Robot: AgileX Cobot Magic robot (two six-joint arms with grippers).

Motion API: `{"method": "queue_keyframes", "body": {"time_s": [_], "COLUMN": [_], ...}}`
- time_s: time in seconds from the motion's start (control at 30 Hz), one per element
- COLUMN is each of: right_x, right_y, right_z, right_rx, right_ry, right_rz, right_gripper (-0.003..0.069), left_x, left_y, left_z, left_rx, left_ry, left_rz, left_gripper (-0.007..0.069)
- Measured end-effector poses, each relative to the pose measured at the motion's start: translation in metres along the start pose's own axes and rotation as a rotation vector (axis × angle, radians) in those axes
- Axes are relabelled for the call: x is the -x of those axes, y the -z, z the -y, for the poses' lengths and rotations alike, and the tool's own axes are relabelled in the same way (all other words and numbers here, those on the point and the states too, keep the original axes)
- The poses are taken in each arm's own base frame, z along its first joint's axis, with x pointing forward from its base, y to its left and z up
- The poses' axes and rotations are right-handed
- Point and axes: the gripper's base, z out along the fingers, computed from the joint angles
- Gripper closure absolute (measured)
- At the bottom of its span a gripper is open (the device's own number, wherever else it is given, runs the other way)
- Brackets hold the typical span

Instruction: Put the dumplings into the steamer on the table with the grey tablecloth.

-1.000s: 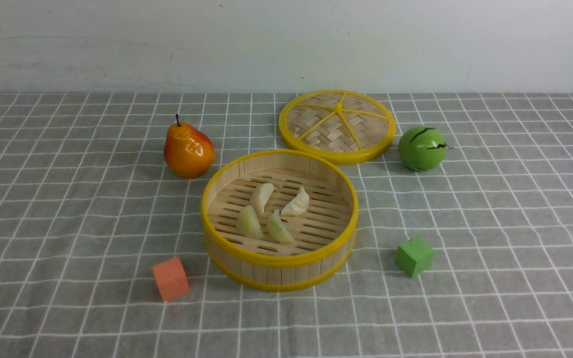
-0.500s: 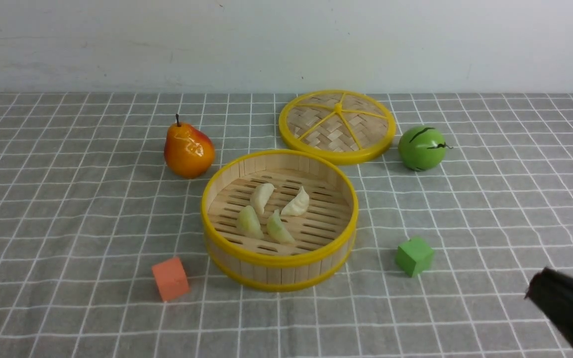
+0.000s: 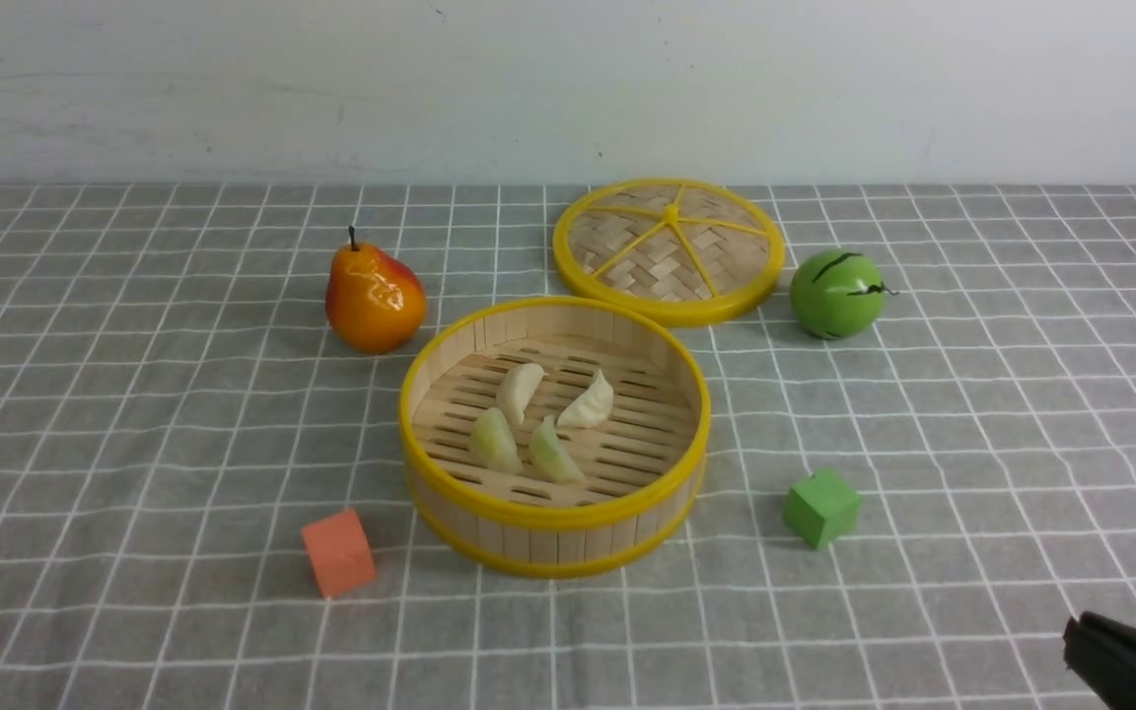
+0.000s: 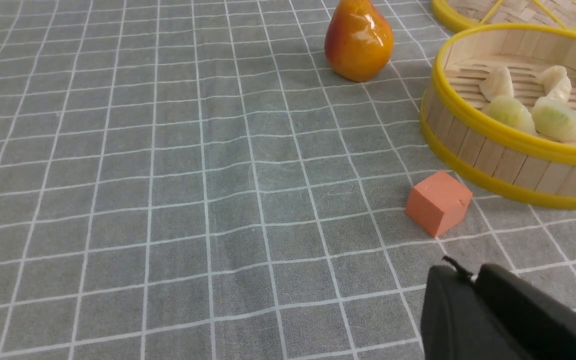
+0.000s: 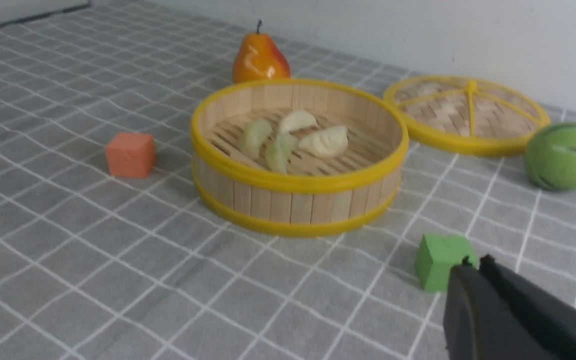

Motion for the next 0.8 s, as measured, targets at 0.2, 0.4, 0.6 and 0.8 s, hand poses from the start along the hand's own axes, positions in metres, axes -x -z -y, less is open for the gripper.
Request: {"method": "queue_keyframes", "body": {"time_s": [0.2, 0.4, 0.6, 0.8], "right_x": [-0.038, -0.037, -0.047, -0.056], "right_y": [0.017, 0.036, 0.041, 0.038], "right_z": [0.011, 0.024, 0.034, 0.029], "right_rx": [-0.126, -0.351, -0.569, -0.537], "right_ry": [-0.204, -0.363, -0.442, -0.183], "right_rz": [0.051, 0.245, 0.191, 0.01], "right_gripper": [0.066, 0.066, 0.066, 0.066], "left_x": [0.0, 0.0, 0.0, 0.0], "left_y": [0.0, 0.0, 0.0, 0.0], "left_z": [0.0, 0.0, 0.0, 0.0], "left_rx": [-0.001, -0.001, -0.001, -0.001], "left_ry": [0.0, 0.0, 0.0, 0.0], "left_rz": [0.001, 0.001, 0.001, 0.001], "left_gripper": [0.0565, 0.0557, 0.0548, 0.0544]}}
